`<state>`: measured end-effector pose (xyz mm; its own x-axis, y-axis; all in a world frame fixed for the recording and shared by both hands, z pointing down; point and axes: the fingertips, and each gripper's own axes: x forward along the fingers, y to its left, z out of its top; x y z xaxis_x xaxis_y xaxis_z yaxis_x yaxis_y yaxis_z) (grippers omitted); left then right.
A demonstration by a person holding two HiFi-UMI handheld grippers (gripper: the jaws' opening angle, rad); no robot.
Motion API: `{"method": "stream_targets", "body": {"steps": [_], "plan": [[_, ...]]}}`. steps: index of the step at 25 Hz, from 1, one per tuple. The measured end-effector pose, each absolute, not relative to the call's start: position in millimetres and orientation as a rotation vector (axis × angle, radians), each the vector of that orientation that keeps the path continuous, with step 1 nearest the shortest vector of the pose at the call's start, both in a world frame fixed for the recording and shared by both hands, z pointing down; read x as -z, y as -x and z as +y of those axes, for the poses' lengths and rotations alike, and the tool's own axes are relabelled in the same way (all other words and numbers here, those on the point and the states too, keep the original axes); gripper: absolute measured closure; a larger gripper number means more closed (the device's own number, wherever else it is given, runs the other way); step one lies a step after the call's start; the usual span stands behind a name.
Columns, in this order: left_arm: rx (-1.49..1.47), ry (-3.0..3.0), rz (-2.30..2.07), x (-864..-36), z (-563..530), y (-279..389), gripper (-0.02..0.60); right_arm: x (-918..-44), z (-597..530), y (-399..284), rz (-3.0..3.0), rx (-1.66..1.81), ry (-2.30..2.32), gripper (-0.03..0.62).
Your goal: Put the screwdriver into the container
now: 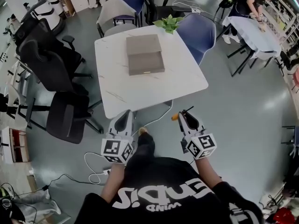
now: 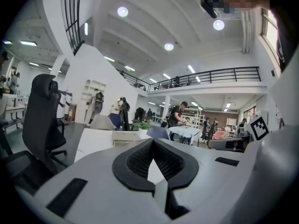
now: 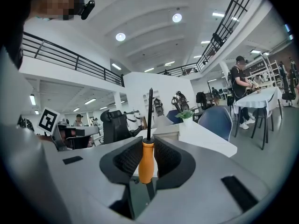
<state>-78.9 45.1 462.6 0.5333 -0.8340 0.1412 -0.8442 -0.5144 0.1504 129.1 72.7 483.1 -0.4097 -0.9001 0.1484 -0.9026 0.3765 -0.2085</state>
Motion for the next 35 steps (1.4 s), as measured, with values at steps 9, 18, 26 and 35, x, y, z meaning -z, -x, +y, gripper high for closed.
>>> {"method": "stream_targets", "body": {"steps": [9,18,26,35], "plan": [[-0.093,-2.596,-1.34,-460.6,-41.6,77.6,0.568,-471.5,-7.6,-122.7,-2.565,-0.423,-1.738,0.52],[-0.109,-2.634,-1.281,-449.4,-119.7,86.8,0.568,-462.3,-81.6,-110.7,-2.55,-0.43,-1.788,0.52],[-0.127,-2.641,-1.255,-446.3,-158.5,86.6,0.568,-457.0,-131.1,-105.8,-2.549,-0.42,-1.771,0.52],[-0.122,-2.613,-1.308,-443.6,-179.6,68.7,0.568,-441.3,-178.8,-110.5,-2.624,-0.369,-1.639,0.52]]}}
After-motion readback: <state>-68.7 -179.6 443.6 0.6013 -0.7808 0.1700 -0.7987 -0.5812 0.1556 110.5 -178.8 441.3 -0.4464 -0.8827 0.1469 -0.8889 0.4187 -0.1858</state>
